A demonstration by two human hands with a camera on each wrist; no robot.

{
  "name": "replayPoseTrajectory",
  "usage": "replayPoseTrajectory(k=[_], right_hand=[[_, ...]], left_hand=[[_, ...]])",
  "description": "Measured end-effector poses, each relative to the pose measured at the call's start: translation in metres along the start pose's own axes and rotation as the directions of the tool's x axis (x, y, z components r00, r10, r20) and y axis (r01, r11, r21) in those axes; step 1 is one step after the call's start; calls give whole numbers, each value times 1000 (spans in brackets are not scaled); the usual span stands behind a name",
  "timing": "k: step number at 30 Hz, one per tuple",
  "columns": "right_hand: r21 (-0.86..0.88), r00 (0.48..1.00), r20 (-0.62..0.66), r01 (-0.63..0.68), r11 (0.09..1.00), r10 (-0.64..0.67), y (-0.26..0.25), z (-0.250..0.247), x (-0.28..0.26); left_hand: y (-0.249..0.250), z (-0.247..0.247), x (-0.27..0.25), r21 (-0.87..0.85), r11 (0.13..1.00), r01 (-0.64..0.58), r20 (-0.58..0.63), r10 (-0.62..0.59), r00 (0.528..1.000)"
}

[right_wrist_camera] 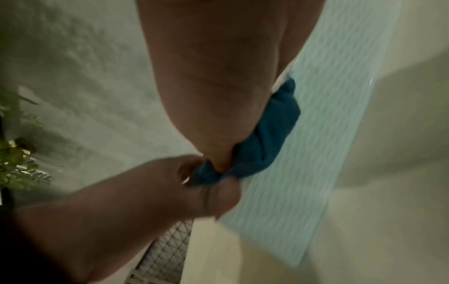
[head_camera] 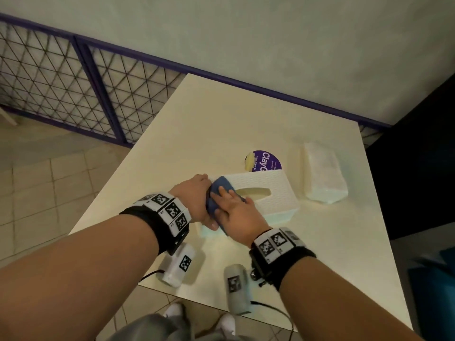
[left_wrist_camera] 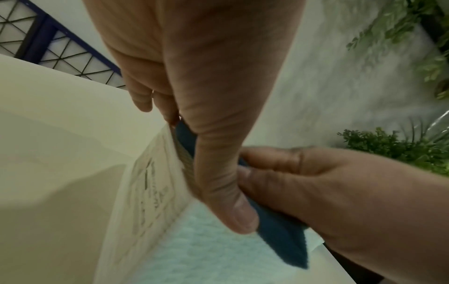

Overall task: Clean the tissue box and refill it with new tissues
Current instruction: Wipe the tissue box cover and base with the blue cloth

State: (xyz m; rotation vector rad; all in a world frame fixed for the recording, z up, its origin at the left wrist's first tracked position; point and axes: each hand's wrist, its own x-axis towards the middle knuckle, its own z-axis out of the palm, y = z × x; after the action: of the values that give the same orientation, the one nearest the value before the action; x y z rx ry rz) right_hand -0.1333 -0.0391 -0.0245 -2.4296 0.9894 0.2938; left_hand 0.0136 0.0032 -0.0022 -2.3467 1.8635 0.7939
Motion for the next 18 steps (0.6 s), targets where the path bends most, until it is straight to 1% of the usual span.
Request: replayPoseTrajectory(k=[1, 3, 5, 6, 8, 10, 11, 13, 15, 16, 18], right_hand=[[-52, 1000, -4, -19, 998, 18, 12, -5, -3], [-136, 994, -34, -108, 985, 104, 35, -15, -9], [-151, 984, -57, -173, 973, 166, 43, -16, -11], [-130, 985, -52, -171, 977, 165, 40, -15, -10], [-58, 995, -36, -96, 994, 94, 19, -10, -7], [15, 999, -22, 30, 999, -30, -5, 1, -5], [36, 997, -22, 71, 997, -70, -12, 6, -6], [4, 994, -42, 100, 995, -99, -8, 10, -10], [-102, 996, -46, 71, 992, -76, 18, 7, -18], [-136, 998, -59, 26, 990, -34, 35, 2, -23], [-151, 990, -112, -104, 983, 87, 72, -10, -35]], left_hand=[[-2, -1, 0, 20, 1000, -9, 23, 8, 1000], [-6, -2, -1, 29, 999, -14, 51, 12, 999], [-9, -2, -1, 13, 1000, -10, 63, 9, 998], [-8, -3, -2, 14, 1000, -13, 69, 12, 998], [-4, -3, -2, 26, 999, -20, 58, 18, 998], [-2, -5, -1, 25, 999, -23, 29, 22, 999], [-2, -4, 0, 28, 999, -24, 23, 23, 999], [-5, -3, 1, 40, 998, -38, 23, 37, 999], [-9, -2, 1, 43, 998, -36, 38, 34, 999], [-11, -1, 0, 41, 999, -27, 49, 25, 998], [-13, -1, 0, 27, 999, -20, 69, 18, 997]])
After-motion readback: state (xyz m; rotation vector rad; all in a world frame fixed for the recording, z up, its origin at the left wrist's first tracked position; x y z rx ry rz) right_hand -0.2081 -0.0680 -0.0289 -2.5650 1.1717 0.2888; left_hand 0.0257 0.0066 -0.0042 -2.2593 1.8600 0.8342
